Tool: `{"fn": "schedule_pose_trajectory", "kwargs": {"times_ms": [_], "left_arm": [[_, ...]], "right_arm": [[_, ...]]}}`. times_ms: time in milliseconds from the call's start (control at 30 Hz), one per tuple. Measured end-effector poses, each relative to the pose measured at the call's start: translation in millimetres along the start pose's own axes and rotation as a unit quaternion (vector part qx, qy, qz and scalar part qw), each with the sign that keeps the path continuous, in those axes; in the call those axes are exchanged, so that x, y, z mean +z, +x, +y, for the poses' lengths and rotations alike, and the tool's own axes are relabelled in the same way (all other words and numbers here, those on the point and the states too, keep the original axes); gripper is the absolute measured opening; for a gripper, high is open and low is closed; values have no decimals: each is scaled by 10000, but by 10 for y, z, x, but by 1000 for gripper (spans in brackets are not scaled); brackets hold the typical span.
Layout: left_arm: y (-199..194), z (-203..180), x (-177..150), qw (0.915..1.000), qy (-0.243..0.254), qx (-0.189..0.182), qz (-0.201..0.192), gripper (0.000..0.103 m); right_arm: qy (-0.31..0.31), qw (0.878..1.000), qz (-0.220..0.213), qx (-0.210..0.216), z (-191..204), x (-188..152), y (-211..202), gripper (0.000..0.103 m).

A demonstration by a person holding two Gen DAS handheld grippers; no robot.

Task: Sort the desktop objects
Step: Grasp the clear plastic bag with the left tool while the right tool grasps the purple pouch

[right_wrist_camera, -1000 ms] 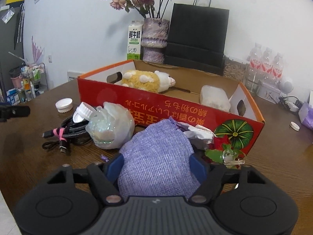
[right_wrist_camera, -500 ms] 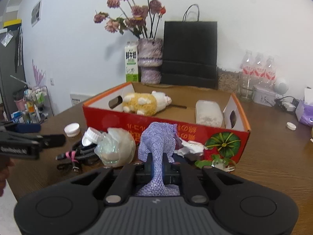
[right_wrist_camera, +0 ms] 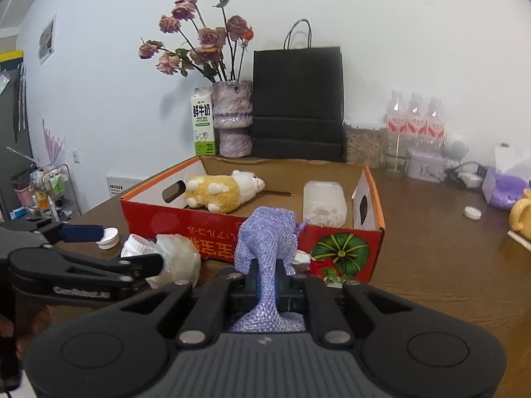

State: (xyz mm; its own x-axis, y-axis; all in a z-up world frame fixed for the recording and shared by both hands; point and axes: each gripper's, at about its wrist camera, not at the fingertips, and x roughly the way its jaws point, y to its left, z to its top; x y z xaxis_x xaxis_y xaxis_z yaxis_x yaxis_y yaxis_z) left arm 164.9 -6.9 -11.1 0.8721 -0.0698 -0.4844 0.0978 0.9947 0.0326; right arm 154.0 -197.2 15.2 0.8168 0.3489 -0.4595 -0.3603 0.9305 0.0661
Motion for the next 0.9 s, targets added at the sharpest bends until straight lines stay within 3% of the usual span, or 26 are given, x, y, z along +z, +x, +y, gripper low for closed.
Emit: {"fn": "schedule_pose_trajectory", "kwargs": {"times_ms": [133, 367, 433, 567, 633, 900], "left_arm": [[122, -111, 7, 9999, 148, -19, 78, 83], [253, -140, -28, 9997, 115, -109, 187, 74], [275, -146, -38, 9996, 111, -105, 225, 62], [295, -142, -43, 9995, 128, -105, 258, 55], [280, -136, -43, 9996, 146, -111, 204, 43], [158, -64, 15, 9998, 18, -200, 33, 39]], "right_arm": [[56, 9999, 34, 88, -17, -19, 56, 6], [48, 9997, 68, 210, 15, -30, 98, 6], [53, 9997, 78, 226, 23, -31, 99, 6], [54, 9997, 80, 236, 46, -27, 93, 6], [43, 9997, 74, 242, 55, -22, 84, 6], [-33, 9997, -62, 245, 122, 56, -30, 6]]}}
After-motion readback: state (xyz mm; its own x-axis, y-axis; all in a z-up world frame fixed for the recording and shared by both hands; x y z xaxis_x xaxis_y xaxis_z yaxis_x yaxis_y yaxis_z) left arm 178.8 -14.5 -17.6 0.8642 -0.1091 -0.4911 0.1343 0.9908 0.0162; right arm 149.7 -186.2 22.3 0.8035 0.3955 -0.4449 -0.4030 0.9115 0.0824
